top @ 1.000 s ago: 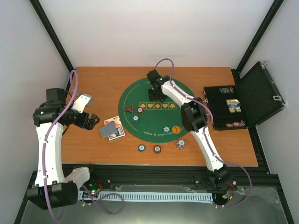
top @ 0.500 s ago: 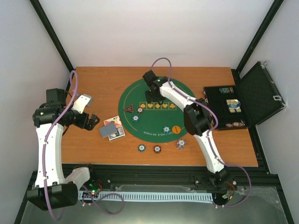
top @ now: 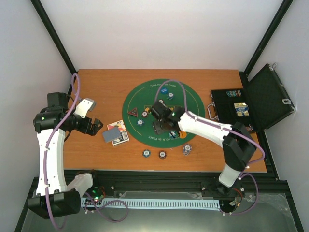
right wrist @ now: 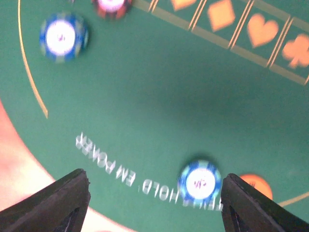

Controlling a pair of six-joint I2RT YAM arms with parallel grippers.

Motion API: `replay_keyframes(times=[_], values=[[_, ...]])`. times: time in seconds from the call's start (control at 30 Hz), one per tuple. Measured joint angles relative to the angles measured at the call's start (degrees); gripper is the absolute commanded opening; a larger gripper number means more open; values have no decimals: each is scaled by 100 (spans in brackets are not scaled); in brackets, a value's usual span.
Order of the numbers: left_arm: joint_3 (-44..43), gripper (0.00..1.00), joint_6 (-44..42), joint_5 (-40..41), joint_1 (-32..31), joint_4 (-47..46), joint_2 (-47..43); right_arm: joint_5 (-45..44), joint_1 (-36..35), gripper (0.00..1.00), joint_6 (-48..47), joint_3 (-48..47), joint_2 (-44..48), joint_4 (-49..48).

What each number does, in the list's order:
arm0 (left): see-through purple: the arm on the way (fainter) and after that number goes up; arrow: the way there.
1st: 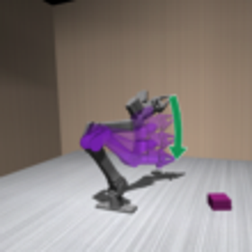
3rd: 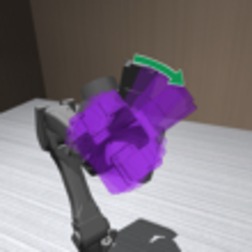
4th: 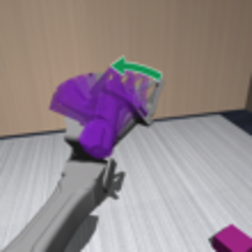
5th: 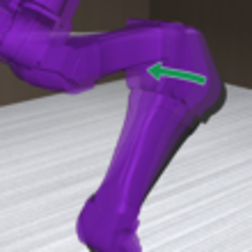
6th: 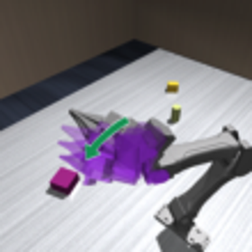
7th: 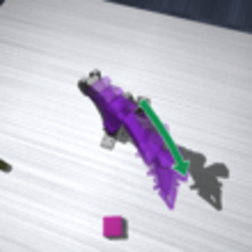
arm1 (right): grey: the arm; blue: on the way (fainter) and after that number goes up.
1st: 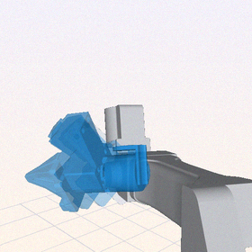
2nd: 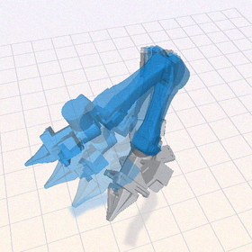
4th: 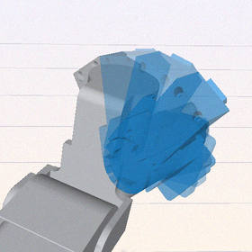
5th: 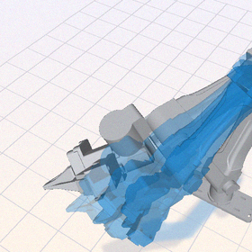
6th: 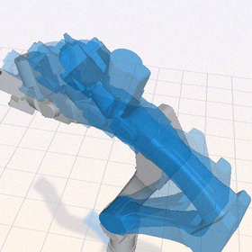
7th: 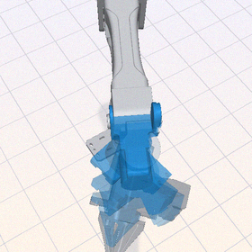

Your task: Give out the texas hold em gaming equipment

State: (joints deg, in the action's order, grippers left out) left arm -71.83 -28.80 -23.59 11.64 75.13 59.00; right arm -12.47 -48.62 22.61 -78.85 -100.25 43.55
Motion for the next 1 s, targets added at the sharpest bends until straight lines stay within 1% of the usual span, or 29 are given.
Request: replay_keyframes(times=[0.1,0.2,0.3,0.4,0.5,0.63,1.0], values=[[0,100,28,0,0,17,-37,-59,-378,78,219,787,476,-66],[0,100,52,0,0,39,-63,-68,-767,80,487,1338,848,-101],[0,100,61,0,0,37,-98,-70,-1198,81,787,1650,1058,-122],[28,100,68,2,0,33,-181,-63,-1593,83,1036,1797,1071,-160],[94,100,68,2,0,37,-275,-52,-1836,83,1231,1912,1064,-227],[98,100,68,0,0,37,-295,-33,-1904,83,1384,2103,1038,-332],[98,100,68,0,0,37,-299,55,-1875,74,1394,2221,479,-575]])
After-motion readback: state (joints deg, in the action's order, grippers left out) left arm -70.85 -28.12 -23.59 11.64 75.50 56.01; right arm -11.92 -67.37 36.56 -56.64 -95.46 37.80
